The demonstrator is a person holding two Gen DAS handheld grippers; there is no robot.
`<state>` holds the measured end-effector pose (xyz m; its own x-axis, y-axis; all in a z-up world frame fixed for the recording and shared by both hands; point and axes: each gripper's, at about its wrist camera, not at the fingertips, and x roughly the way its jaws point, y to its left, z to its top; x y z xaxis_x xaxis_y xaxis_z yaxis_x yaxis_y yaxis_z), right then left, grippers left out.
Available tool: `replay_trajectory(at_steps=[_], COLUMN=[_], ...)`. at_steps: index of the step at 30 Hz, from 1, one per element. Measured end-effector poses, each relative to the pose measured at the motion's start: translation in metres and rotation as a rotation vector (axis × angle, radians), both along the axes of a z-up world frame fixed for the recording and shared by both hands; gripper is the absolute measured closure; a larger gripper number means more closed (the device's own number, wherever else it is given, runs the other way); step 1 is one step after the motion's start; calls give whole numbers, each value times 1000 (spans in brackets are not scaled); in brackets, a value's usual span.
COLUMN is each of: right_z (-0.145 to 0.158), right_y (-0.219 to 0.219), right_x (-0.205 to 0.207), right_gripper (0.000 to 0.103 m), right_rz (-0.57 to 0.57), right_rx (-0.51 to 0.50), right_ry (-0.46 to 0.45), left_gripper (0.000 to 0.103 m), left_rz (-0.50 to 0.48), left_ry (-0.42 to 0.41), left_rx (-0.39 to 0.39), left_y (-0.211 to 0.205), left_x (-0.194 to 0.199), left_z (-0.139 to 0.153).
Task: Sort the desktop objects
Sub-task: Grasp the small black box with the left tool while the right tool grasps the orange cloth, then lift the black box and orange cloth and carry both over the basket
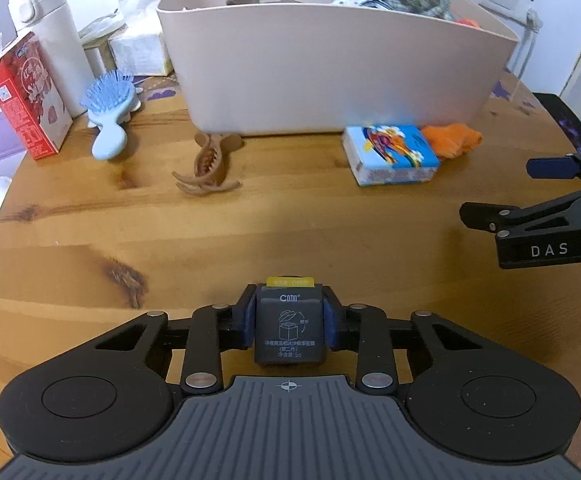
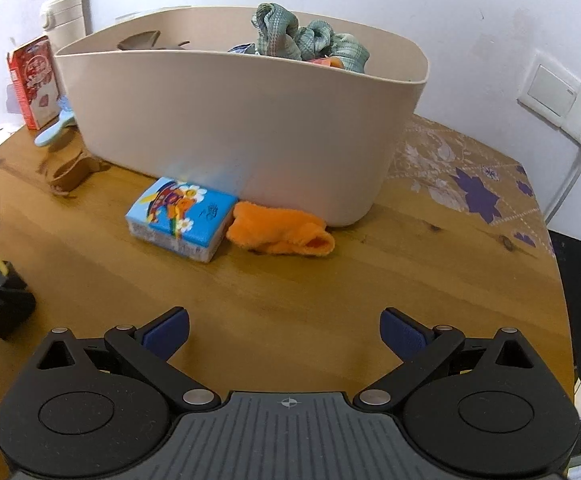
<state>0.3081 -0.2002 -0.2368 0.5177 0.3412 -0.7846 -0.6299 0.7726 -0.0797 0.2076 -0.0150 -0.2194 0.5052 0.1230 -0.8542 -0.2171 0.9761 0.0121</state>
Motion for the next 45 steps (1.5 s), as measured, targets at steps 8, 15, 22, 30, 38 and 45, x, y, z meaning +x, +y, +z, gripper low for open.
replay_trajectory(at_steps=[8, 15, 22, 30, 38, 45], right_z=[-2, -7, -6, -3, 2, 4], right_y=[19, 26, 25, 26, 25, 13], right_x=[19, 28, 43, 44, 29, 17], right_gripper=[3, 6, 19, 57, 85, 86], right_rz=[-16, -18, -20, -12, 28, 42], right_rx=[-18, -6, 25, 72, 18, 18], right_ry=[-29, -45, -32, 7, 0, 18], left_gripper=[71, 71, 71, 71, 71, 71], left_rz=[-23, -15, -17, -25, -26, 16], left_ry=[-40, -42, -40, -36, -21, -17], left_rx=[10, 9, 8, 6, 31, 46], left_y=[16, 28, 31, 32, 30, 34], left_x=[11, 31, 40, 41, 38, 29], left_z=[-6, -6, -5, -5, -4, 4])
